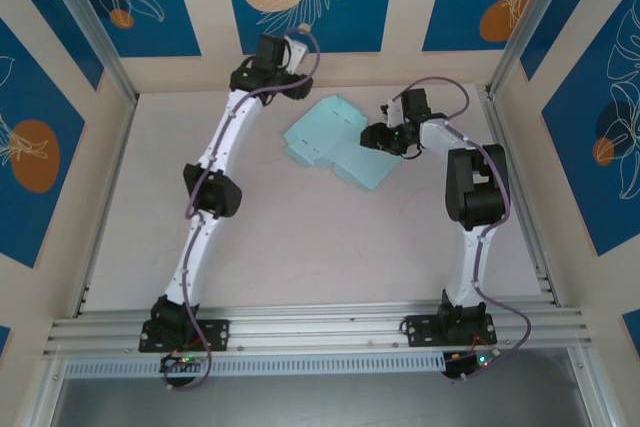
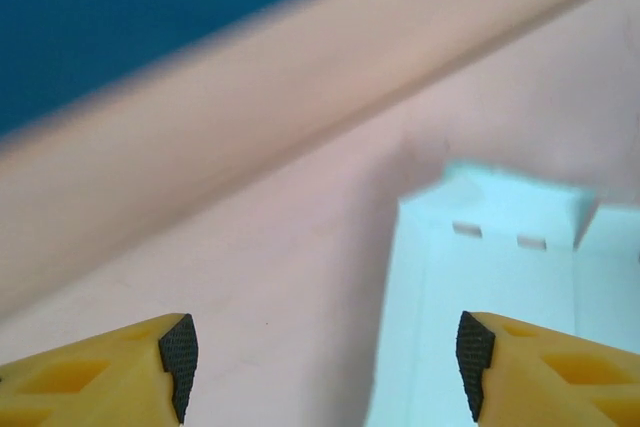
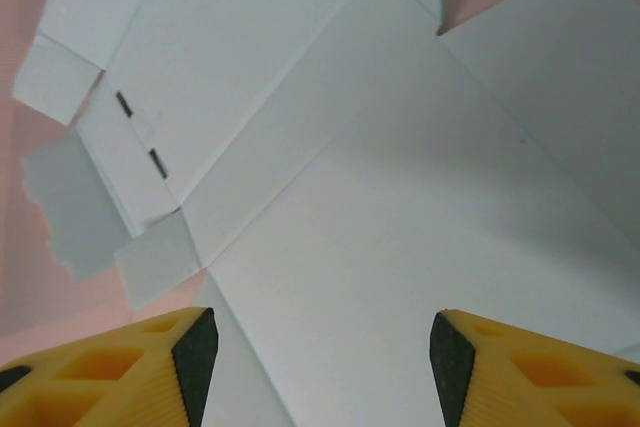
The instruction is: Fold the paper box
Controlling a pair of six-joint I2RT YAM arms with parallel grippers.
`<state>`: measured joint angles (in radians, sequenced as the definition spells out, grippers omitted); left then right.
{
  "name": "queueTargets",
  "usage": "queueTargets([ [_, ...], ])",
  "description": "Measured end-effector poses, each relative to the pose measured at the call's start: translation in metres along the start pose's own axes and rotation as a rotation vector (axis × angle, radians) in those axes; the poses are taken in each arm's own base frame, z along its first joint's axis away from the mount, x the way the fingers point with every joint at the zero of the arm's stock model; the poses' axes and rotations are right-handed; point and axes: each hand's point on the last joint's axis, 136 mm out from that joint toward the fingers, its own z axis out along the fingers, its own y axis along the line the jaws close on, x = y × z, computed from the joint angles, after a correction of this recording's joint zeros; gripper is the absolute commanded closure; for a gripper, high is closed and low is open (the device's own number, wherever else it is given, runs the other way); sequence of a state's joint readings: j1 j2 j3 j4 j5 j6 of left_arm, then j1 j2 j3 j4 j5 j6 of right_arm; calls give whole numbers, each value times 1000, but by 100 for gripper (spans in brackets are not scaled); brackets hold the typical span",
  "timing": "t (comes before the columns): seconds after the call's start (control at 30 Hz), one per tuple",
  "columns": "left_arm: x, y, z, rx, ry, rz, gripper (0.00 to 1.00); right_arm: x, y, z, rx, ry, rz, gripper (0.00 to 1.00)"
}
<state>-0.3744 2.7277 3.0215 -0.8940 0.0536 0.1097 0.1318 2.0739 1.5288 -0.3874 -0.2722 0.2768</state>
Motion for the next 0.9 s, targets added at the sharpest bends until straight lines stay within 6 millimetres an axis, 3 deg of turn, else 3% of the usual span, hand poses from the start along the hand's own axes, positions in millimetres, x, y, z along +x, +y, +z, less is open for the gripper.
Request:
queueTargets([
  [0.1,60,-7,35,77,156,-56,26,-5,11,-14,-7,-37,-12,35],
  [0.2,90,-12,48,114,240,-82,23,-10,23,-30,-15,-79,-25,31],
  [0.37,95,-13,51,136,248,-100,24,-8,35,-51,-14,-128,-35,30],
  [0.63,99,-16,65,205,217,-136,39,9,46,-71,29,-172,-19,27],
  [0.83,110,-21,78,236,225,-140,37,24,69,-91,66,-219,-30,26],
  [0.9,113,-21,80,237,228,-141,41,26,79,-100,71,-245,-38,26],
])
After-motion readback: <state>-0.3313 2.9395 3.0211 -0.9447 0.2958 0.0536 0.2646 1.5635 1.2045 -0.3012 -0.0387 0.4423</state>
